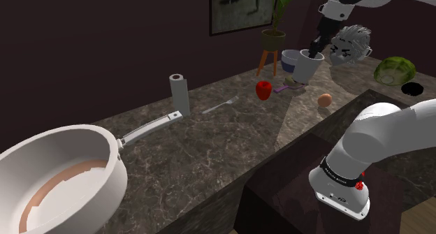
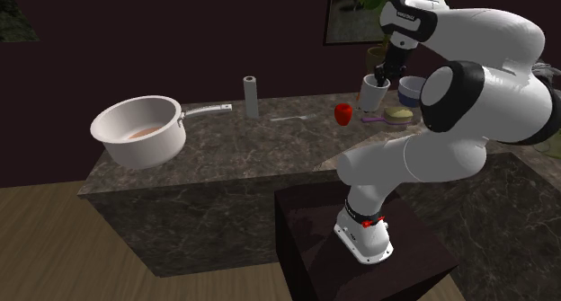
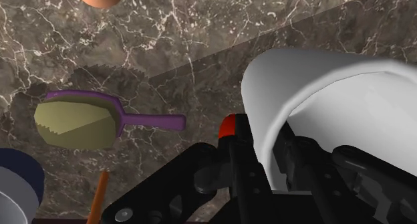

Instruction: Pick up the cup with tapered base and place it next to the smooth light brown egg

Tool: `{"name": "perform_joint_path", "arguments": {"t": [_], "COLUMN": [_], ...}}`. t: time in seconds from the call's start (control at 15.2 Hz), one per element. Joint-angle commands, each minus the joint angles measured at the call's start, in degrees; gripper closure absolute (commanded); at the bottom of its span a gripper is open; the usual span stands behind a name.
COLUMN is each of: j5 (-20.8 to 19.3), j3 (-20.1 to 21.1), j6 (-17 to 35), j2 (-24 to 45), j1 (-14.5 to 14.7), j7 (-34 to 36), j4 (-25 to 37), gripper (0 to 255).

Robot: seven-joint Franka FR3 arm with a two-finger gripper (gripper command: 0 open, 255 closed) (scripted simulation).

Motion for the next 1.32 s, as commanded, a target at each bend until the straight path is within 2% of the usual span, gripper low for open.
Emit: {"name": "perform_joint_path", "arguments": {"t": [0.0,0.2,1.25], "j5": [-0.94,-1.91,-3.87], "j3": [-2.64,-6.39,-9.62], "j6": [-0.28,-0.40,11.81], "j2": [1.54,3.98,4.71], "j1": [-0.35,-0.54,-1.32], "j7": [-2.89,-6.85,-7.70], "j4": [2.02,4.89,-6.55], "gripper": [255,255,255]}}
